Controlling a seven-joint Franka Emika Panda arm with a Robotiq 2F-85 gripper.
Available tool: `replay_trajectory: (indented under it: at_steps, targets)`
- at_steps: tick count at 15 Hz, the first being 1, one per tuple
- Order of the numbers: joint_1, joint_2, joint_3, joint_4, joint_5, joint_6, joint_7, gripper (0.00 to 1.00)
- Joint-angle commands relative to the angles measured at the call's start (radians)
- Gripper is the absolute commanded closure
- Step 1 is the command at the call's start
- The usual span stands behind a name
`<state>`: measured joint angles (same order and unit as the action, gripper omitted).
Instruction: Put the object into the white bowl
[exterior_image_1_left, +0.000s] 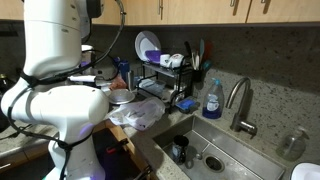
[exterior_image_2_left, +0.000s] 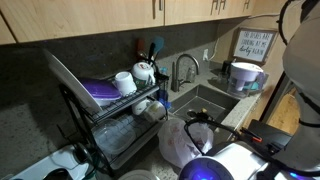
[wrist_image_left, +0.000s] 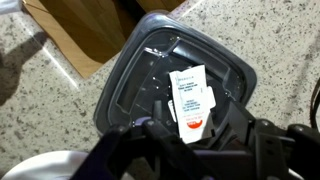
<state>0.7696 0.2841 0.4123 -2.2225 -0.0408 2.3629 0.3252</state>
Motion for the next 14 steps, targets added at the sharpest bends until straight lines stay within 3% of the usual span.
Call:
replay_trajectory:
  at_steps: [1, 6, 13, 14]
  targets:
    - [0.013, -0.016, -0.006, -0.024, -0.004, -0.008, 0.024, 0.16]
    - [0.014, 0.016, -0.015, -0.021, -0.006, -0.011, 0.022, 0.31]
    - [0.021, 0.056, -0.021, -0.01, -0.008, -0.02, 0.023, 0.27]
    - [0.022, 0.058, -0.022, -0.01, -0.009, -0.021, 0.024, 0.45]
